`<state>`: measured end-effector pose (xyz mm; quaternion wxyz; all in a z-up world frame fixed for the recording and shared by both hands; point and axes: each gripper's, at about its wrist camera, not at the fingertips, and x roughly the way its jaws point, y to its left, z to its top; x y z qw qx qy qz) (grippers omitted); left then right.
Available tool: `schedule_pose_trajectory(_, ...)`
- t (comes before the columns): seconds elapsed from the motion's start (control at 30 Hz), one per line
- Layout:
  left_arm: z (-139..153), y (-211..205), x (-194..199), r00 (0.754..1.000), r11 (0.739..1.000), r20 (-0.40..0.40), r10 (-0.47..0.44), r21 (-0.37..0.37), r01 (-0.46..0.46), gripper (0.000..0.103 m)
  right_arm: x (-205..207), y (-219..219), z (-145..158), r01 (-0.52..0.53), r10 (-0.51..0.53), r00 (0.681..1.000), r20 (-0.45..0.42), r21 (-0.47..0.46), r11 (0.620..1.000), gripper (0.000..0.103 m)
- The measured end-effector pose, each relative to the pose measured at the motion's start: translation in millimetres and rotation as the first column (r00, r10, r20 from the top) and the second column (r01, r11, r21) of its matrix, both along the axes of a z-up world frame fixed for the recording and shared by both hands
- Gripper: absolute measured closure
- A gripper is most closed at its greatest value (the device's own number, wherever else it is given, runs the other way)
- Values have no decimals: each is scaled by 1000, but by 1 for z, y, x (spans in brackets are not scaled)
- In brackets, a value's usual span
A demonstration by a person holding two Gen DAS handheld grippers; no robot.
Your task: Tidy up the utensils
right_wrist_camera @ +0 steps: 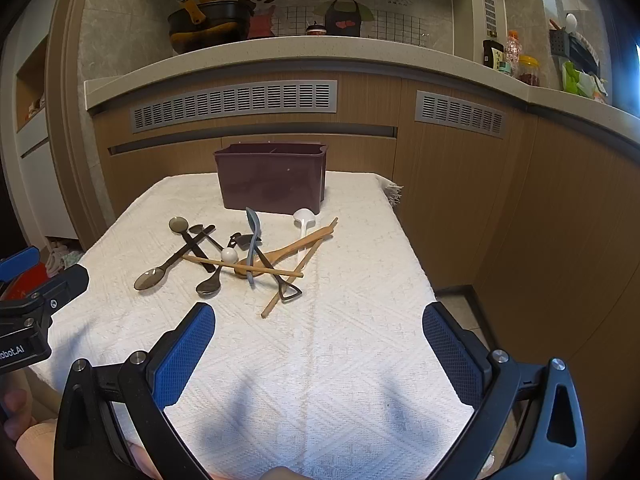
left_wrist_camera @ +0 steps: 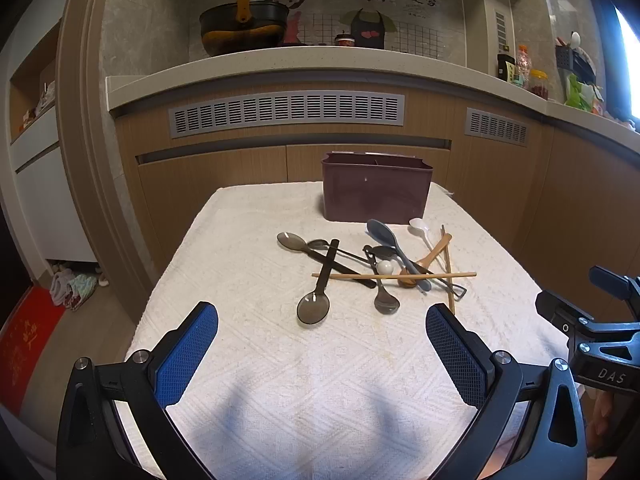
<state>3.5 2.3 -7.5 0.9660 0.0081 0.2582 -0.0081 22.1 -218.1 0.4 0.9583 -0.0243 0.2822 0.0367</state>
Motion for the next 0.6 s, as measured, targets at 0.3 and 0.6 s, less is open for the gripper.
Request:
schedule_pose_trajectory(0.3, 0, -1, -1, 1000, 1000, -1, 1, -2, -1, 0, 1, 1, 1, -4, 4, 1000, 1, 1, 1000, 0)
schedule_pose_trajectory(0.6, 1, -1, 0, 1000, 1000, -1, 1, -3, -1, 0, 0, 0, 2, 5, -5, 1000, 7, -2, 1000, 0)
